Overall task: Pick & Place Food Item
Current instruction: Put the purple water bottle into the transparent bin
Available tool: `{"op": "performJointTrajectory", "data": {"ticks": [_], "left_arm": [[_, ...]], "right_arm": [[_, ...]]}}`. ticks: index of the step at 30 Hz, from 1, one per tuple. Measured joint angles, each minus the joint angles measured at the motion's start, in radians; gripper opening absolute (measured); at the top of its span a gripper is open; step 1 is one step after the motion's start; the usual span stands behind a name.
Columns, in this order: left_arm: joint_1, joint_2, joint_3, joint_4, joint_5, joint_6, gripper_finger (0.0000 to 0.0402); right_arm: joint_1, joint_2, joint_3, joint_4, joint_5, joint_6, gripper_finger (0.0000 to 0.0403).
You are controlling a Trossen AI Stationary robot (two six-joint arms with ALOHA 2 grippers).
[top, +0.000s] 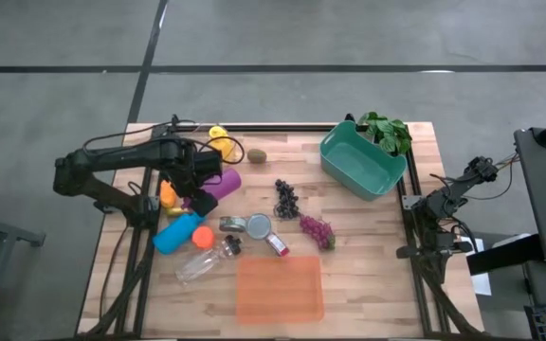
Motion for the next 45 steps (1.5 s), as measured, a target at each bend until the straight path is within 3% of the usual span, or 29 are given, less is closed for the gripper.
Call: {"op": "performJointTrajectory", "data": {"ticks": [9,18,31,45], "left_arm": [[0.0,0.008,0.0,-0.05,0.069,0.007,0.0214],[-0.001,-0.007,0.0,-0.051,0.061,0.003,0.0214],[0.0,-0.166,0.0,-0.052,0.024,-0.134,0.0214],[0.0,-0.131,0.0,-0.052,0.023,-0.118,0.0214]], "right_arm": [[0.0,0.0,0.0,0.0,0.0,0.0,0.0008],[0.0,0.0,0.0,0.0,0.0,0.0,0.0008],[0.0,0.0,0.0,0.0,0.0,0.0,0.0008],[0.0,0.0,0.0,0.0,0.0,0.0,0.0008]]}}
